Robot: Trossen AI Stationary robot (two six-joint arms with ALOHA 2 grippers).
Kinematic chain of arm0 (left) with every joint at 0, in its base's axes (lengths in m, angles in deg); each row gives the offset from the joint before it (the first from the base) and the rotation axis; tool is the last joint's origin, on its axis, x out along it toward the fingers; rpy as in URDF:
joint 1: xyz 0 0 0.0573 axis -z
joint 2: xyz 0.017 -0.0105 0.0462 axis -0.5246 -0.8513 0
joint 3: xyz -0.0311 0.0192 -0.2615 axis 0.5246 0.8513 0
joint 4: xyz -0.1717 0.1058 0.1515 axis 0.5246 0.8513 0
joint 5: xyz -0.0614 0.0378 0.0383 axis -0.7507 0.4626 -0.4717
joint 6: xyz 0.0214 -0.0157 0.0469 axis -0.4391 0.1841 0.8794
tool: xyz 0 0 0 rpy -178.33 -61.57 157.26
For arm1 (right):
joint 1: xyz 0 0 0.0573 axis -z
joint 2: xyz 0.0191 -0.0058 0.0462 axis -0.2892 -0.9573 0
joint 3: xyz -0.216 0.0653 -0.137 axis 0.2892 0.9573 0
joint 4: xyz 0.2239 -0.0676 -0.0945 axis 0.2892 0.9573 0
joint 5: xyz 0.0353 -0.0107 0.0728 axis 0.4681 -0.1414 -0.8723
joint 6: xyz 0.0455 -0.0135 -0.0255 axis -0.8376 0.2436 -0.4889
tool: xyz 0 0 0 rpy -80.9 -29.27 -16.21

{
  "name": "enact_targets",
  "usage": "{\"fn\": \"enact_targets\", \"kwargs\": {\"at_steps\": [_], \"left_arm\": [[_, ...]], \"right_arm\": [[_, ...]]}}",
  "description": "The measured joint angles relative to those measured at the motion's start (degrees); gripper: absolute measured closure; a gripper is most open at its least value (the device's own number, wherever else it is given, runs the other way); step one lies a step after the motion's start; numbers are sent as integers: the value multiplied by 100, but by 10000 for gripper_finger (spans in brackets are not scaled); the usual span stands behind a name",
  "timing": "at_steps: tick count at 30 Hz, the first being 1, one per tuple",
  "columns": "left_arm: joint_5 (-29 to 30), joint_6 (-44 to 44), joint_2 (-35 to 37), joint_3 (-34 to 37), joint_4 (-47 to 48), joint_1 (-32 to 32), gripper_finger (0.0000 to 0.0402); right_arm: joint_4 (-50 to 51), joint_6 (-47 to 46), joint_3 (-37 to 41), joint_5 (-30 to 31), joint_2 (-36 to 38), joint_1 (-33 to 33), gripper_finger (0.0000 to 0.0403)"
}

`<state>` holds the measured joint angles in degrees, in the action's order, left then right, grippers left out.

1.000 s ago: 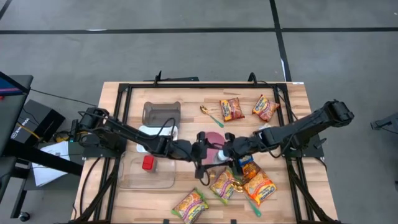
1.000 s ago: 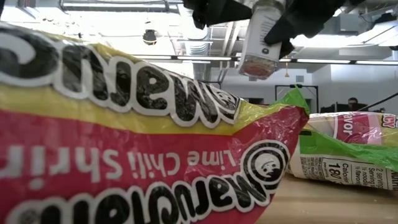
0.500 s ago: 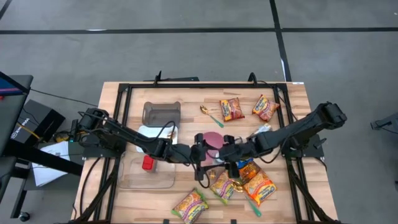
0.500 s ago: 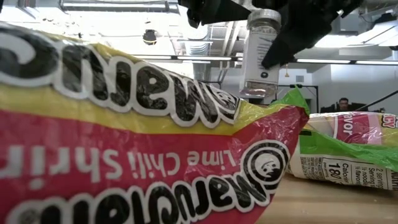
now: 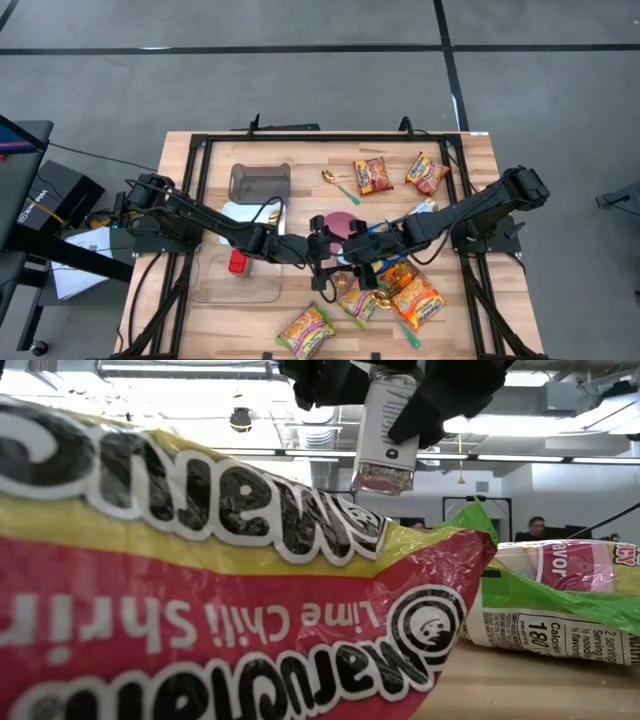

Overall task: Pick & Place Food Item
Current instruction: Put the white spice bottle into the transparent bin

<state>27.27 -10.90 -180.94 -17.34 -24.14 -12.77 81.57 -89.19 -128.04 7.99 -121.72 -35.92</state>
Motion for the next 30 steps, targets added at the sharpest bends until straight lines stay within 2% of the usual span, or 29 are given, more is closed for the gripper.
{"fn": "enact_targets", "kwargs": {"at_steps": [5, 13, 16, 22, 30], "left_arm": [[-17, -2, 0, 0, 30, 0, 120], [-50, -17, -7, 2, -5, 2, 207], [-50, -14, -7, 2, -9, 2, 207], [-58, 1, -7, 2, -31, 0, 207], [-41, 111, -7, 2, -6, 0, 207]], "right_arm": [[-17, 1, 0, 8, 0, 0, 209], [-1, 3, 0, 27, 7, 4, 209], [-14, 19, 0, 28, 7, 4, 204], [-64, 20, 0, 17, 7, 4, 168], [-48, 16, 0, 15, 27, 4, 161]]}}
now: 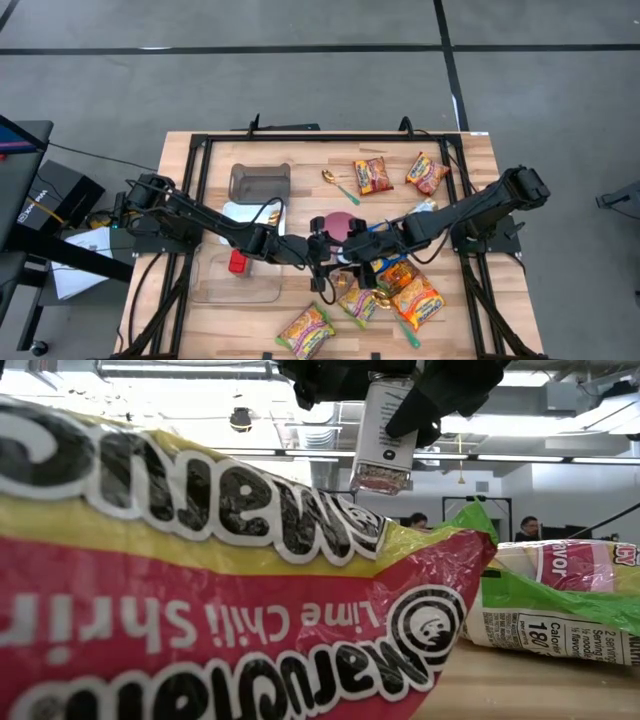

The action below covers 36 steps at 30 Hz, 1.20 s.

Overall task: Pick & Place Food Item
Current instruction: Put the white spice bottle into the transparent bin

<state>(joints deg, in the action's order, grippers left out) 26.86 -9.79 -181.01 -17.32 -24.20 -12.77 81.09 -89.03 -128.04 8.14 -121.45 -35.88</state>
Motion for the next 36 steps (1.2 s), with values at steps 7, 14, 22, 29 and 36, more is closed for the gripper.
{"fn": "enact_targets", "kwargs": {"at_steps": [7, 14, 22, 29, 36], "left_arm": [[59, 7, 13, 4, 241, 33, 207], [482, -9, 253, 91, 466, 205, 207], [1129, -135, 1048, 928, -335, 646, 207], [2102, -504, 2019, 1994, -942, 1349, 207], [3173, -1001, 2607, 2641, -1003, 2434, 207]], "right_arm": [[173, -13, -2, -22, 219, 87, 160], [437, -60, 28, 27, 590, 67, 160], [562, -66, 32, 326, 765, -164, 159], [643, -125, 34, 457, 765, -262, 159], [566, -127, 33, 470, 765, -260, 159]]}}
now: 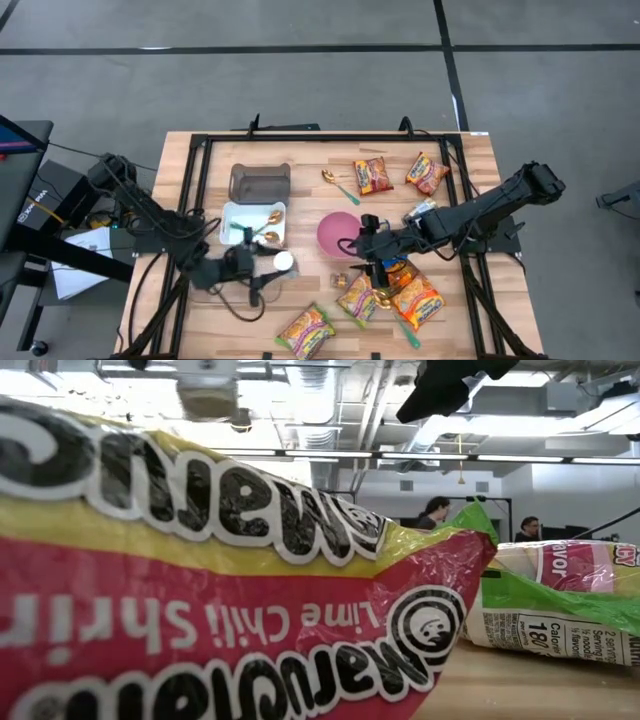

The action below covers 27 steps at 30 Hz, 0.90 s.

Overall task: Pick & Place Food Item
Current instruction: Put the white spice bottle into the transparent bin

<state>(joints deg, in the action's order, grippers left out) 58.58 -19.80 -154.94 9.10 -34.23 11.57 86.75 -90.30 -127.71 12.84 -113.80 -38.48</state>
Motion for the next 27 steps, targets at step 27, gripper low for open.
{"fn": "enact_targets", "kwargs": {"at_steps": [27], "left_arm": [[2063, -3199, -178, 338, 2473, 1418, 207]], "right_arm": [[-98, -84, 2, -15, -2, -44, 159]]}}
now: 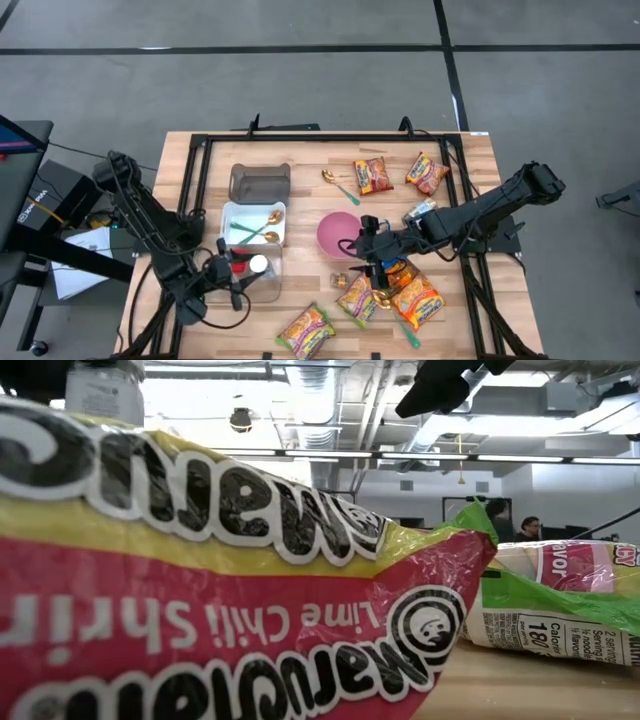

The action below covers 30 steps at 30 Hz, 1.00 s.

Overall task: Pick & Place Food Item
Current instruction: Put the white spice bottle into the transparent bin

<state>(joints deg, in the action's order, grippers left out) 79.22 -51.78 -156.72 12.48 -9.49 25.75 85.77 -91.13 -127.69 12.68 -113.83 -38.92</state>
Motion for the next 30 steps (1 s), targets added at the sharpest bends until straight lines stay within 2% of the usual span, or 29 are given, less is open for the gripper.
{"fn": "enact_targets", "kwargs": {"at_steps": [5, 15, 23, 30], "left_arm": [[-357, -297, -160, 0, 258, -252, 207], [-344, -970, -762, 0, 342, -357, 207], [-137, -1408, -1289, 0, 338, -357, 207], [132, -1593, -1393, 11, 334, -359, 207]], "right_arm": [[-2, -2, 0, -4, -2, 0, 159], [-4, -2, 0, -4, -2, 0, 159], [-17, -2, 0, -4, -2, 0, 159], [-15, -4, 0, -6, -4, 0, 159]]}}
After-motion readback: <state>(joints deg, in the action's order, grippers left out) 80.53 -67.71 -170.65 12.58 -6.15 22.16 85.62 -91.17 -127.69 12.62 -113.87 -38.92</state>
